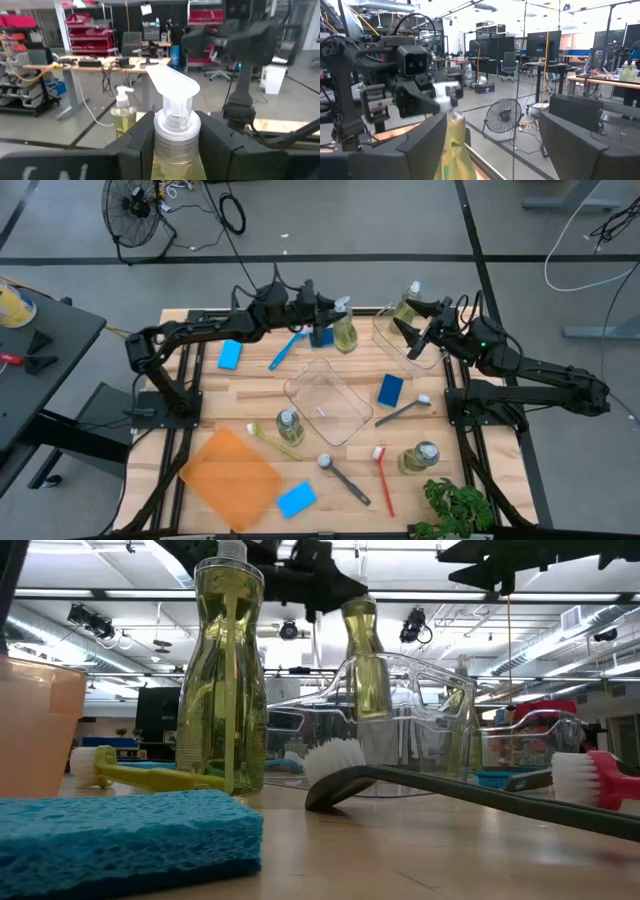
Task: Pick & Place Kitchen Sink Supplies
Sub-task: Put the yellow dish soap into the top transparent bin
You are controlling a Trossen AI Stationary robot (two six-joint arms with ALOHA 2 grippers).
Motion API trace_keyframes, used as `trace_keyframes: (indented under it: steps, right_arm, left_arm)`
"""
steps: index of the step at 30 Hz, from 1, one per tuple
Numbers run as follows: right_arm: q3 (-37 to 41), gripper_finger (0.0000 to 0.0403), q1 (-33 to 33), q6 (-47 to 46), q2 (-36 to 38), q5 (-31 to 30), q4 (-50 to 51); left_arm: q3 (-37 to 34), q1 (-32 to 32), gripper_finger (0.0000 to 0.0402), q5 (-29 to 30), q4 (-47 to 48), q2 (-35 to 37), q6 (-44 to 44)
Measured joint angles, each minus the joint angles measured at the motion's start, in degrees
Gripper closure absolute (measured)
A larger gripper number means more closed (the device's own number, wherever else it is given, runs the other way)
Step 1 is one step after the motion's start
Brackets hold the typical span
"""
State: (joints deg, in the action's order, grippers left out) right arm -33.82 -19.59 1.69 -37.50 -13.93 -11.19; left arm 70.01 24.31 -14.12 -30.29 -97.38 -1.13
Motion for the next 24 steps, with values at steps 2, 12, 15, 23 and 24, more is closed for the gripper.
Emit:
trace_keyframes:
  steps: [2, 12, 15, 23, 24]
  right_arm:
    - [0.0, 0.0085, 0.0, -0.7, 0.0, 0.0, 0.2]
    - [0.0, 0.0085, 0.0, -0.8, 0.0, 0.0, 0.4]
    - [0.0, 0.0085, 0.0, -0.6, 0.0, 0.0, 1.8]
    - [0.0, 0.0085, 0.0, -0.6, 0.0, 0.0, 2.8]
    - [0.0, 0.0085, 0.0, -0.6, 0.0, 0.0, 2.8]
  left_arm:
    - [0.7, -0.2, 0.0277, 0.1, 0.5, -1.6, -0.2]
    - [1.7, -0.2, 0.0277, 0.1, 0.9, -4.0, -0.2]
    - [1.7, -0.2, 0.0277, 0.1, 1.6, -4.0, -0.2]
    - [1.7, -0.9, 0.0277, 0.6, 1.4, -7.1, -0.2]
    - [1.7, -1.0, 0.0277, 0.6, 1.4, -7.6, -0.2]
